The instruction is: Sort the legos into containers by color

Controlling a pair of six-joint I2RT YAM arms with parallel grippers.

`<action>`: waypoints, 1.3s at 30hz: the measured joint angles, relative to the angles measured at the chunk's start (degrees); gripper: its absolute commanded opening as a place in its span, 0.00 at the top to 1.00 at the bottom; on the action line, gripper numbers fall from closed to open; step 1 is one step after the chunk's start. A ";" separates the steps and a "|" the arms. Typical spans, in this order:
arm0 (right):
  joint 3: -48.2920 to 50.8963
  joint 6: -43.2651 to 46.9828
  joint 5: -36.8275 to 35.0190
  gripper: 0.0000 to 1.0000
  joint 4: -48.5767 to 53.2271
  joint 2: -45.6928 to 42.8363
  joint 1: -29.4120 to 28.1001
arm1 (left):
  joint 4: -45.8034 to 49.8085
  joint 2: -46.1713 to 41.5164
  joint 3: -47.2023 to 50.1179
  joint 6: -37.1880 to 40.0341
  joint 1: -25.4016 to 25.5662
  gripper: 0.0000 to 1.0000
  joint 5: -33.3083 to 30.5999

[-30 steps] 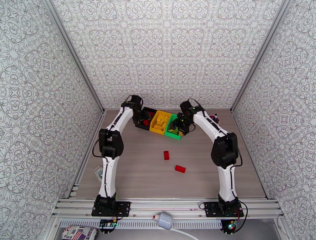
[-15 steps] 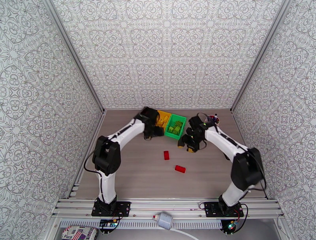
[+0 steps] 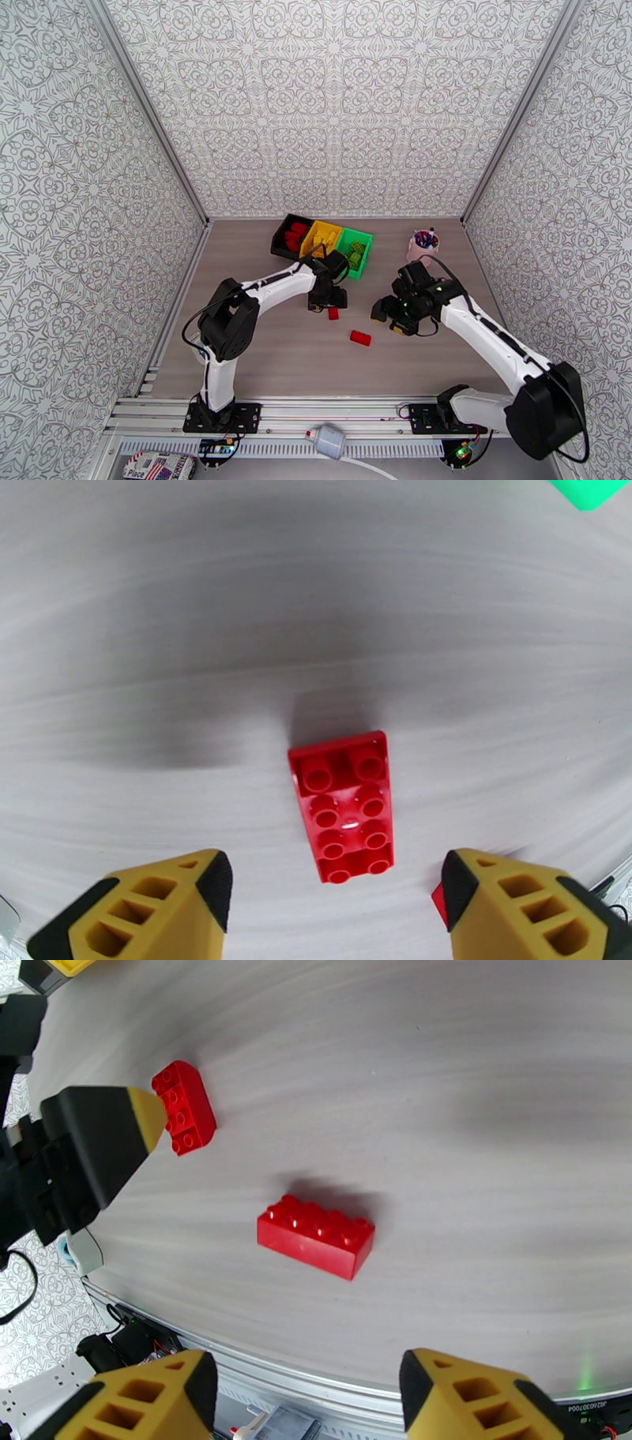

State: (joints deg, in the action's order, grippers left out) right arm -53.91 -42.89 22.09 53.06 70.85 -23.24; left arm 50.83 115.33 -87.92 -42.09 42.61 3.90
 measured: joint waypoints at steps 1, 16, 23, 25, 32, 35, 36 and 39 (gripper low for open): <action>0.28 -0.24 -0.02 0.34 0.07 -0.55 -0.13 | 0.09 0.39 -0.02 -0.04 0.24 0.28 -0.20; 1.01 -0.87 -0.57 0.34 1.25 -4.50 -0.44 | 2.86 6.10 -1.99 -1.33 3.06 0.45 -3.58; 1.01 -0.87 -0.61 0.34 1.01 -4.11 -0.44 | 3.30 6.08 -2.12 -1.36 3.06 0.66 -3.91; 1.01 -0.92 -0.59 0.34 0.50 -3.28 -0.48 | 3.34 5.99 -2.16 -1.11 3.04 0.68 -4.00; 0.02 -1.75 -0.39 0.34 -1.99 3.10 -2.91 | 2.25 2.67 -1.25 -0.74 1.55 0.71 -3.48; -2.45 -1.92 -0.37 0.34 -2.97 7.15 -4.72 | 0.68 -0.52 -0.17 -0.11 -0.24 0.72 -2.08; -3.54 -1.95 -0.35 0.34 -3.32 8.52 -5.35 | 0.07 -1.49 0.09 0.11 -0.90 0.72 -1.75; -7.39 -1.90 -0.20 0.35 -4.09 12.85 -7.21 | -0.98 -3.43 0.31 0.50 -2.54 0.73 -0.68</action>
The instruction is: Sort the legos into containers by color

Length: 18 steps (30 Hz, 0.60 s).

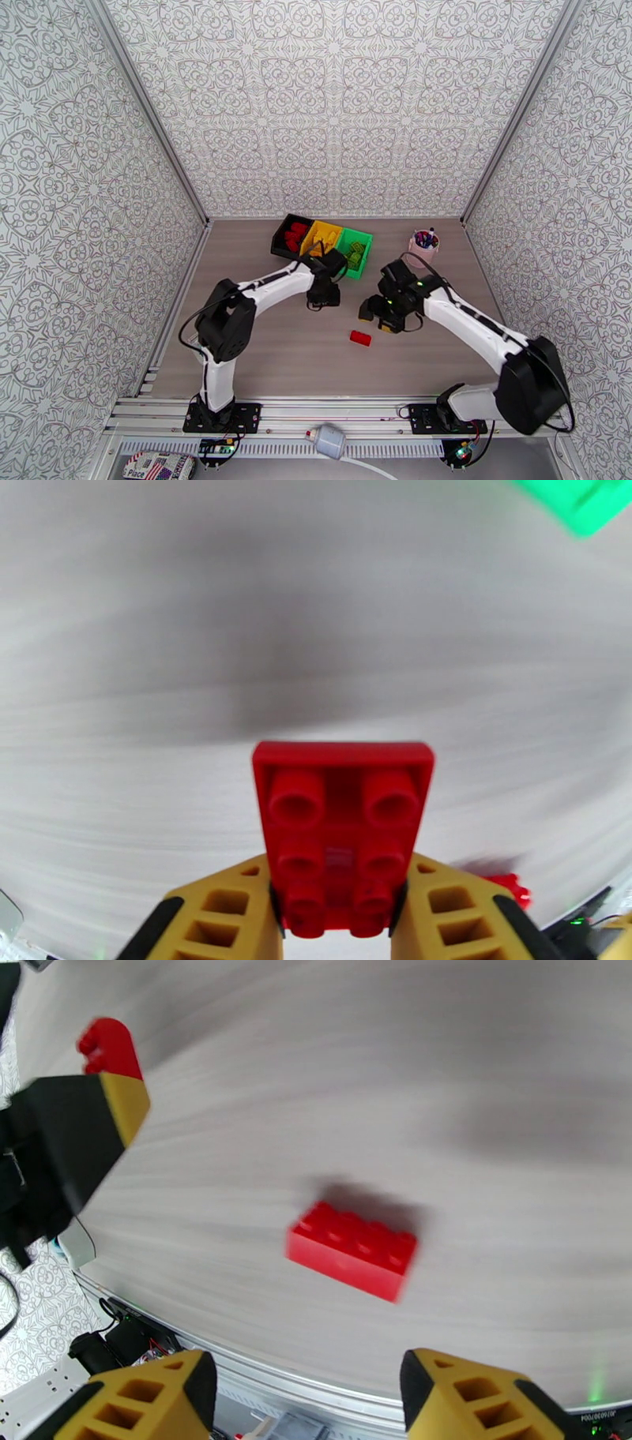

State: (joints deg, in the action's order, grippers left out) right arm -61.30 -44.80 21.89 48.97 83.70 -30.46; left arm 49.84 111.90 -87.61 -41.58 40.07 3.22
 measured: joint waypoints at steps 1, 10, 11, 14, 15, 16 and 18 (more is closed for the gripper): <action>-1.22 0.02 0.02 0.35 -0.17 1.25 -0.50 | -0.28 -0.31 0.04 0.09 -0.37 0.73 0.17; -14.93 1.64 1.70 0.35 -0.44 14.21 -2.99 | -2.60 -3.15 4.50 0.33 -4.66 0.74 2.54; -16.74 1.99 2.01 0.35 -0.15 15.65 -2.99 | -2.60 -3.65 4.85 0.66 -5.53 0.74 2.71; -22.91 3.08 3.19 0.36 0.50 20.31 -2.99 | -2.56 -4.96 5.22 1.60 -8.13 0.74 2.97; -25.33 3.52 3.63 0.36 1.03 22.01 -2.99 | -2.56 -5.22 5.22 2.12 -9.11 0.74 2.97; -27.34 3.80 3.96 0.37 1.31 23.43 -2.99 | -2.54 -5.35 5.22 2.56 -9.86 0.74 2.97; -32.24 4.68 4.57 0.37 2.54 26.69 -2.99 | -2.08 -5.38 4.87 3.82 -11.93 0.74 2.95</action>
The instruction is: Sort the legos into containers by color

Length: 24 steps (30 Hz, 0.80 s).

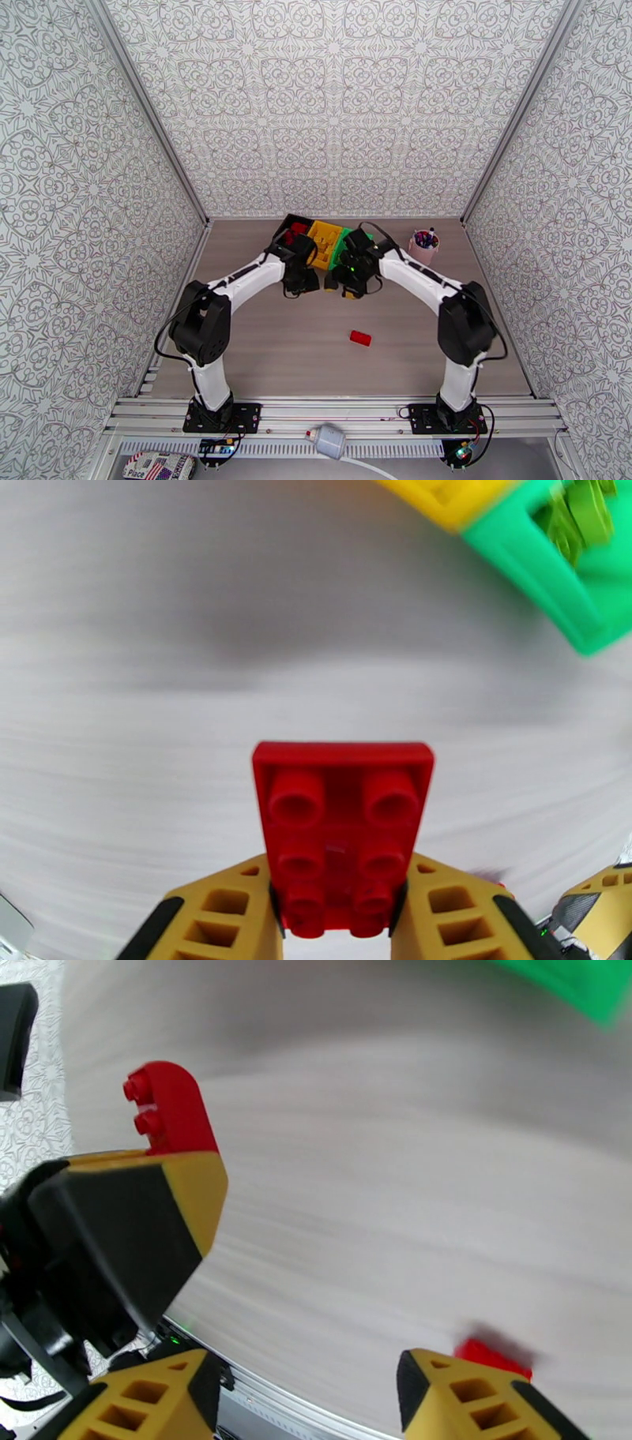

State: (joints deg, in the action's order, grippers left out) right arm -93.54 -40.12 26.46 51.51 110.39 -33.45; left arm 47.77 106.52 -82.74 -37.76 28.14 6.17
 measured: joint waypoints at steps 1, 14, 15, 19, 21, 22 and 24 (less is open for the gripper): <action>-2.01 0.22 0.17 0.37 0.44 1.31 0.00 | 0.33 0.02 -0.26 0.50 -0.81 0.74 0.00; -21.40 3.98 2.75 0.37 8.41 12.92 3.39 | 9.90 15.76 -30.21 10.95 -12.81 0.69 -0.68; -21.70 4.07 2.80 0.37 8.76 13.05 3.91 | 10.82 17.84 -33.38 11.37 -13.27 0.68 -0.81; -21.88 4.52 2.80 0.37 10.38 13.11 5.92 | 15.10 28.57 -49.99 13.44 -14.97 0.50 -1.42; -21.86 4.92 2.78 0.37 11.06 13.11 6.49 | 17.27 32.74 -56.96 13.86 -15.47 0.41 -1.62; -21.86 5.07 2.78 0.37 11.21 13.11 6.67 | 18.14 34.56 -59.95 14.03 -15.69 0.39 -1.73; -21.64 5.29 2.75 0.37 11.41 13.09 6.80 | 19.39 35.95 -62.20 13.97 -16.04 0.38 -1.77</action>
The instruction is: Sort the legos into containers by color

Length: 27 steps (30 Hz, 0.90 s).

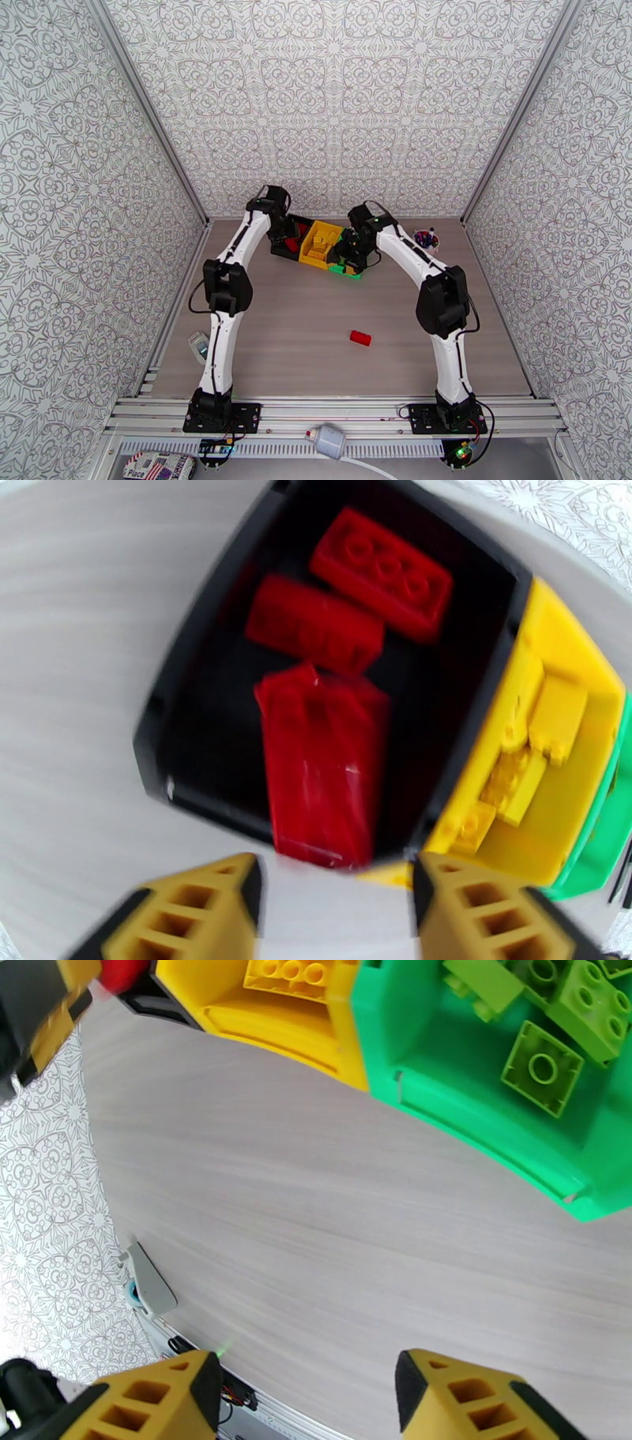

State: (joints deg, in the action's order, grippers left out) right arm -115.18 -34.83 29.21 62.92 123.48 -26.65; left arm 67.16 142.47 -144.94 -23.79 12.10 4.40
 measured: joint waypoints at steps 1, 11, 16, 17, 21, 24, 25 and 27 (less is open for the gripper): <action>0.55 0.22 0.00 0.37 0.00 -0.13 0.00 | 0.48 0.02 -0.02 -0.04 -0.07 0.37 -0.02; 13.99 0.33 -0.76 0.37 -1.60 -6.88 0.00 | -3.74 -13.07 22.69 -0.17 2.23 0.30 -0.74; 22.56 0.13 -1.84 0.36 -3.78 -13.66 0.00 | -8.15 -24.22 36.09 -0.28 6.97 0.28 -1.14; 24.41 0.07 -2.01 0.36 -4.33 -15.08 0.00 | -9.44 -26.51 38.88 -0.48 8.33 0.28 -1.14; 32.63 -0.72 -3.26 0.35 -6.27 -21.18 0.00 | -13.57 -33.24 48.96 -2.29 14.14 0.26 -1.20; 38.88 -1.60 -4.17 0.34 -7.41 -25.79 0.00 | -17.20 -36.46 56.65 -4.68 18.64 0.25 -1.18; 41.00 -1.84 -4.55 0.34 -7.82 -27.34 0.04 | -18.29 -37.18 59.19 -5.62 20.33 0.25 -1.09; 45.20 -2.60 -5.01 0.33 -8.68 -30.40 0.04 | -19.98 -37.90 62.86 -7.39 23.21 0.25 -1.07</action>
State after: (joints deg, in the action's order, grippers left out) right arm -69.97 -37.43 24.21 54.24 93.08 -26.61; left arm 47.18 104.57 -82.08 -31.18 35.31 3.33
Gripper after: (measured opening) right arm 0.662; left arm 0.753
